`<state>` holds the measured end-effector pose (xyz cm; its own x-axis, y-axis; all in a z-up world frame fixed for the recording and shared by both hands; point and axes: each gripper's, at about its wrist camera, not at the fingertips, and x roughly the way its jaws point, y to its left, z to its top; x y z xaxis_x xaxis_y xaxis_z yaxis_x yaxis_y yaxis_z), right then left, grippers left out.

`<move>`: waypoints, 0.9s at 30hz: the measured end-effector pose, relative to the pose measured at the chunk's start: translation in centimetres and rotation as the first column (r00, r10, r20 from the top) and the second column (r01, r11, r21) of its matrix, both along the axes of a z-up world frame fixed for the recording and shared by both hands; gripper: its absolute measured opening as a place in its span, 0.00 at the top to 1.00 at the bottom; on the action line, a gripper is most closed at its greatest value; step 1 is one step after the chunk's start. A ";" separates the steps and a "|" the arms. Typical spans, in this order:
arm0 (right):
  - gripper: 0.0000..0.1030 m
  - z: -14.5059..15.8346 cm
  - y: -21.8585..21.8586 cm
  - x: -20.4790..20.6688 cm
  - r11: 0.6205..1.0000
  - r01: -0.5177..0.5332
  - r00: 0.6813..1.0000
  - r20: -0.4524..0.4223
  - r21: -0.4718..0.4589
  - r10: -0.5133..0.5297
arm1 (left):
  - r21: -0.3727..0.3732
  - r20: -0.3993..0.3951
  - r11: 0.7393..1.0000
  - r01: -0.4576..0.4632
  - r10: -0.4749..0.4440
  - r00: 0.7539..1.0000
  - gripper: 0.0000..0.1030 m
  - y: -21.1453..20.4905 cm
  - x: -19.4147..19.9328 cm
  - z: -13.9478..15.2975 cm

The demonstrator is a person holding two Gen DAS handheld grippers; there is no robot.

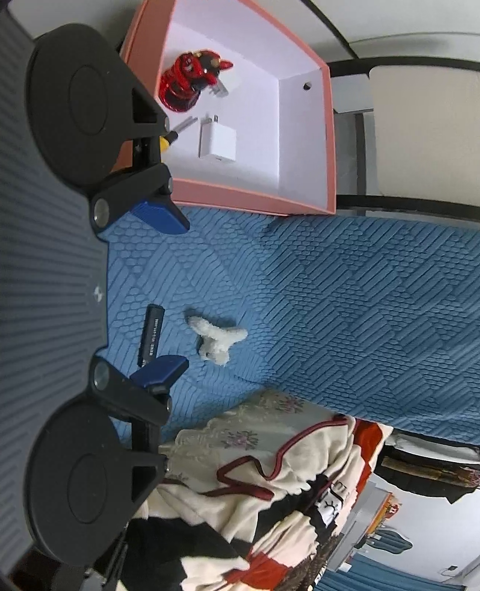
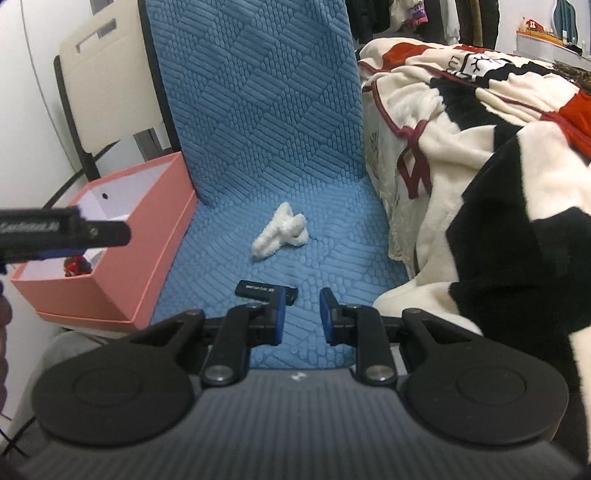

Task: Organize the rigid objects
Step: 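Move both tools from the box toward the plush toy and USB stick, then grasp the white plush toy with the left gripper while the right gripper grasps the black USB stick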

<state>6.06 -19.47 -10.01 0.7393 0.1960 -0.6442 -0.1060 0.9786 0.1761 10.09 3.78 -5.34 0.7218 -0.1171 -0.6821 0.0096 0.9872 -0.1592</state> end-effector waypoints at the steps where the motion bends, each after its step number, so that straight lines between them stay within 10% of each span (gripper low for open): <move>1: 0.76 -0.3 0.2 0.2 1.000 0.000 1.000 0.000 0.000 0.000 | -0.006 -0.004 1.000 0.005 -0.005 1.000 0.26 -0.1 0.7 -0.3; 14: 0.67 -4.4 2.7 4.6 1.000 0.001 0.999 -0.033 -0.021 -0.001 | -0.059 -0.090 0.997 0.051 -0.056 0.994 0.26 -1.9 10.1 -6.4; 27: 0.33 -9.2 4.7 9.5 1.000 0.002 0.991 -0.134 0.003 -0.002 | -0.046 -0.162 0.987 0.152 -0.157 0.974 0.27 -3.3 18.8 -11.7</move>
<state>15.60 -14.72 -19.26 0.6466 0.1970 -0.7369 -0.0793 0.9782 0.1919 28.90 0.46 -17.09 0.5710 -0.2431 -0.7841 0.1325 0.9699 -0.2042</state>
